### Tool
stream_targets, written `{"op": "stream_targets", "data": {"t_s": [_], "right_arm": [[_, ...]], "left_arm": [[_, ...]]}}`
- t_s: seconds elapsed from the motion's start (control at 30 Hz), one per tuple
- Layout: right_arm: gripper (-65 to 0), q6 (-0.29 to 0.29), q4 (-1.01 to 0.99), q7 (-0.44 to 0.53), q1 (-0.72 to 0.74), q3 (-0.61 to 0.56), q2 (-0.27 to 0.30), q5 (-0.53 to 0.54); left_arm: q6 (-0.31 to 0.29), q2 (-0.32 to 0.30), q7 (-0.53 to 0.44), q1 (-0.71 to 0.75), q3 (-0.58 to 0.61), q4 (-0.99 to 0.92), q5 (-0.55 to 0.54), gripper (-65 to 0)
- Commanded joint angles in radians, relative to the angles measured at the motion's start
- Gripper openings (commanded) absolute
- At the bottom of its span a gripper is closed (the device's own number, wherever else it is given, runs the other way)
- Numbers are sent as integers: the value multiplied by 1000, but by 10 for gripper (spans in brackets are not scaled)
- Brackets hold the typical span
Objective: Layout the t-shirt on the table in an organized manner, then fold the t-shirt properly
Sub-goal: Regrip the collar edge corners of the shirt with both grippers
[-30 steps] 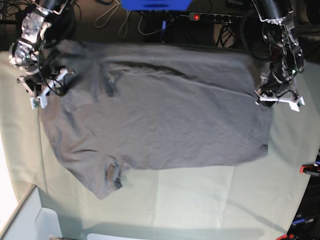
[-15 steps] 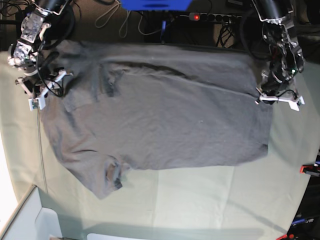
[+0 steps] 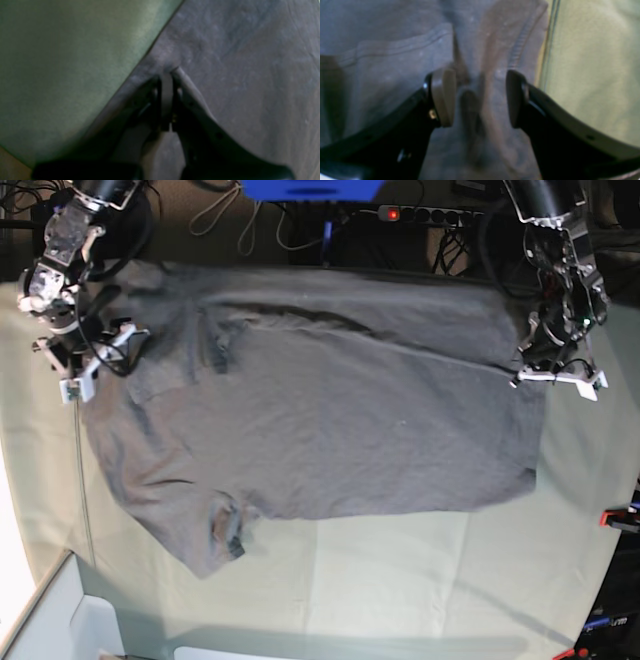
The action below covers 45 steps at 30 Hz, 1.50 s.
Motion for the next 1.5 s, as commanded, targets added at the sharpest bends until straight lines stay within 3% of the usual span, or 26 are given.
{"op": "stream_targets", "data": {"t_s": [0.0,0.43,0.63,0.9,1.0,1.13,1.3,1.47], "right_arm": [[-321,6,18,21,9,2,7,13],[-320,6,18,19,19,2,6,13],[-319,6,18,19,11,-78,7,13],[-335,6,13,19,14,-97,9,13],[-423,6,12,19,14,-97,12,13],[-650,6,12,19,13,-97,12,11],[-650,6,20,19,13,-90,10,11],[-650,6,61,19,23,-87,10,13]], "left_arm": [[-1,-10,-16,-10,-5,38,-7,-650],[4,-9,-10,-4,-5,90,-7,-650],[4,-9,-13,-1,-6,89,-7,-650],[4,-9,-16,-1,-6,89,-7,-650],[2,-10,-16,-1,-6,84,-7,-650],[1,-12,-18,-1,-6,80,-7,-650],[1,-10,-18,-1,-8,90,-7,-650],[-1,-7,-18,-6,-86,90,-8,-650]]}}
